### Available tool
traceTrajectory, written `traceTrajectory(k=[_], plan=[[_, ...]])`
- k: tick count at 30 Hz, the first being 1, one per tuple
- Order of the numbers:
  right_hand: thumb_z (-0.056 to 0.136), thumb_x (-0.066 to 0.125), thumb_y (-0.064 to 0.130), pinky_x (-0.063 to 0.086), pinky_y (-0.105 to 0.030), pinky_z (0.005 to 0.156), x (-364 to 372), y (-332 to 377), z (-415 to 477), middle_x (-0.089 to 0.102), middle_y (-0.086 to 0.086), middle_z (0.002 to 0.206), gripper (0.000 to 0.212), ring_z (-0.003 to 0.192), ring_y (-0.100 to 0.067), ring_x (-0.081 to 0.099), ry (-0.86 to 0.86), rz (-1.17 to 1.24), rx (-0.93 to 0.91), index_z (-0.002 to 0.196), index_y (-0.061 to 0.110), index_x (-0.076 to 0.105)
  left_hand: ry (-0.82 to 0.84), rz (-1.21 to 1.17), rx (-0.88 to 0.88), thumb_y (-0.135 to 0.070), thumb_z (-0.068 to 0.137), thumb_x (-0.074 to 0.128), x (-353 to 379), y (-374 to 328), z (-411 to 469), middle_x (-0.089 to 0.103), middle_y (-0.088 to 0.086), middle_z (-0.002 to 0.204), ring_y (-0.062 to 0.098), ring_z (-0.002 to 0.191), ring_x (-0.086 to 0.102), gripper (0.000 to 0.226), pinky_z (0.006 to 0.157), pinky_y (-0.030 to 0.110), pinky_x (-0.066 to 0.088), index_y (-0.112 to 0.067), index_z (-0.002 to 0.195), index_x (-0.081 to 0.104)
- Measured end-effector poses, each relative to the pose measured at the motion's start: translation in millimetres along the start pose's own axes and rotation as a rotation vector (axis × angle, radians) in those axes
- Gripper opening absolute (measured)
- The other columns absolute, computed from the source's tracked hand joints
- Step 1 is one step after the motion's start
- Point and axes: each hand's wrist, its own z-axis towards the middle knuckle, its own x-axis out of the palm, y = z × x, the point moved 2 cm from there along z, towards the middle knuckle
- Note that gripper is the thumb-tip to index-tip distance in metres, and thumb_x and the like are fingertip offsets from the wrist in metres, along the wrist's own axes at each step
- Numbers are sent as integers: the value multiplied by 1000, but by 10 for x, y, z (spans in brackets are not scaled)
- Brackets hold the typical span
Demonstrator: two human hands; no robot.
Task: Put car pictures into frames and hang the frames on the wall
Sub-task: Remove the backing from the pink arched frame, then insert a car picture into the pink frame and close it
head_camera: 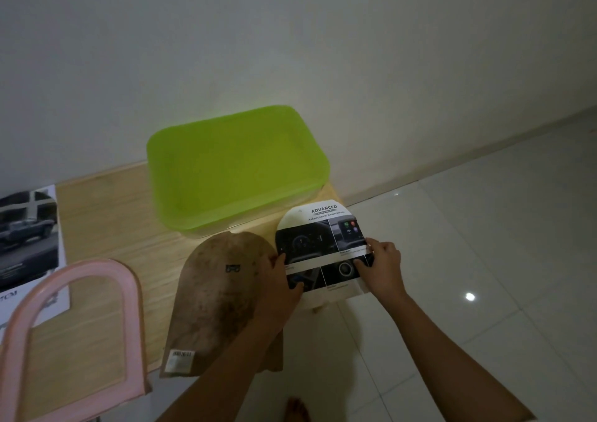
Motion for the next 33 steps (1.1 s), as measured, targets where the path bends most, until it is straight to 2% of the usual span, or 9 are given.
traceTrajectory(k=[5,8,10,12,14,16,22,30,33], plan=[[83,62,11,40,-38,93,-20,106,-88,49,-18,118,43,113,-31,43,-34,-65,-48,125,9,53,16,-19,71,-19,88,57,-152,-40,-27,36,6,134,20,124,37,54,101,25,33,-11,137,37],[83,62,12,41,-38,94,95,318,-185,52,-17,120,40,115,-31,45,-21,-65,-102,122,7,54,-4,2,166,-16,89,51,-383,40,-85,54,7,115,26,108,52,26,89,20,37,-12,115,52],[85,60,16,39,-39,99,260,549,-276,51,-16,126,41,121,-31,43,-1,-89,-158,125,8,52,-28,87,211,-23,93,43,-616,162,-153,54,8,125,24,117,49,33,100,10,18,-11,122,52],[88,56,19,36,-39,102,481,829,-378,48,-13,131,42,125,-28,40,50,-107,-206,129,9,49,-86,122,213,-31,93,39,-896,355,-175,47,9,137,24,128,40,43,108,14,5,-8,129,48],[89,51,20,37,-38,101,752,1159,-509,50,-14,129,39,123,-30,44,92,-110,-308,127,8,51,-112,104,171,-42,88,35,-1246,578,-181,45,11,137,27,128,39,55,111,29,21,-7,129,49],[85,44,24,41,-38,97,1101,1491,-628,59,-15,121,40,113,-35,53,159,-121,-445,118,7,58,-137,91,113,-42,86,35,-1623,860,-191,49,13,129,29,121,44,56,102,33,33,-5,124,51],[77,56,22,42,-34,88,2147,2747,-983,63,-14,104,36,101,-32,57,269,-62,-535,108,5,64,-273,119,-41,-22,94,41,-2856,1942,-214,45,15,136,28,127,40,40,103,29,27,-2,129,46],[85,58,12,38,-32,93,3348,4083,-917,57,-19,116,34,109,-34,52,406,-89,-637,116,-1,57,-425,185,-159,-24,90,56,-3869,3346,-204,50,18,130,30,120,47,41,97,30,39,-2,125,50],[83,60,7,39,-31,92,3658,4377,-798,55,-17,119,37,113,-34,50,439,-102,-658,119,2,54,-411,285,-147,-39,91,47,-3952,3645,-146,43,20,138,33,130,40,55,106,38,35,-2,131,45]])
